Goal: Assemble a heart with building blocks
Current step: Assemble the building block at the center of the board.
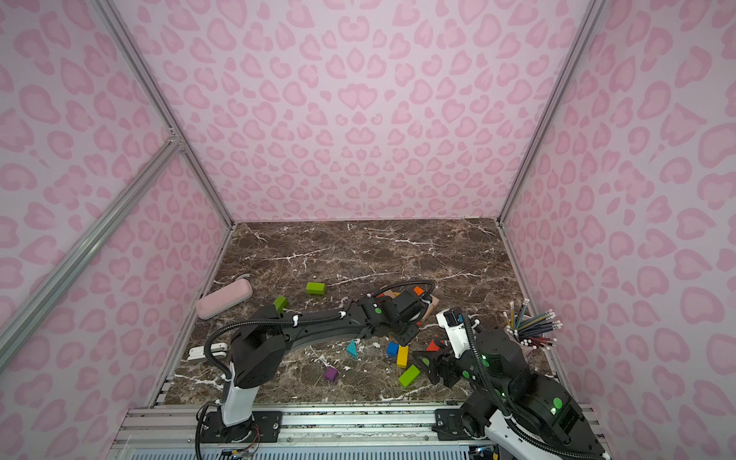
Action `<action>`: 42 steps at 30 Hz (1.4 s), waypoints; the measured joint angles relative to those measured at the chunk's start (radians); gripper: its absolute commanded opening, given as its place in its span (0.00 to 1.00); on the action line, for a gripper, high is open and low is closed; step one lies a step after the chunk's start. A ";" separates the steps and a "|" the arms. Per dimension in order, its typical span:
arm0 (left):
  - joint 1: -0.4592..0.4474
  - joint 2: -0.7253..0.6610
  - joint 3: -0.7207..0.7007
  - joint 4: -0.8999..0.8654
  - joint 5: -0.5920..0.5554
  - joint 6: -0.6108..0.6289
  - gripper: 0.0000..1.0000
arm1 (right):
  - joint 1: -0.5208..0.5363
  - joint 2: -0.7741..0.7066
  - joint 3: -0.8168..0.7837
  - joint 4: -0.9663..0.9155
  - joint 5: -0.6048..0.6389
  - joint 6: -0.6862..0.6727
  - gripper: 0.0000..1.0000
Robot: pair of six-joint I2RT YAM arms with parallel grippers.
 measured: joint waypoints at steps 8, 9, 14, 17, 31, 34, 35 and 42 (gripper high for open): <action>0.000 0.044 0.018 0.005 0.000 -0.004 0.21 | 0.000 0.016 0.000 0.002 -0.005 0.000 0.80; 0.000 0.048 0.021 0.005 0.001 -0.004 0.21 | 0.000 0.019 0.000 0.002 -0.007 0.000 0.80; 0.000 0.074 0.042 0.005 0.001 -0.003 0.21 | 0.000 0.023 -0.001 0.006 -0.015 -0.001 0.80; 0.000 0.091 0.055 0.005 0.000 -0.003 0.22 | 0.000 0.024 -0.001 0.006 -0.015 0.000 0.80; 0.000 0.154 0.114 -0.026 -0.022 -0.105 0.21 | 0.000 0.024 -0.002 0.007 -0.015 0.000 0.79; 0.003 0.158 0.119 -0.031 -0.023 -0.122 0.21 | 0.000 0.024 -0.002 0.007 -0.015 0.000 0.79; 0.005 0.159 0.119 -0.032 -0.025 -0.129 0.21 | 0.000 0.023 -0.002 0.007 -0.015 0.000 0.80; 0.014 0.172 0.136 -0.031 -0.027 -0.154 0.21 | 0.000 0.020 -0.002 0.007 -0.015 0.000 0.80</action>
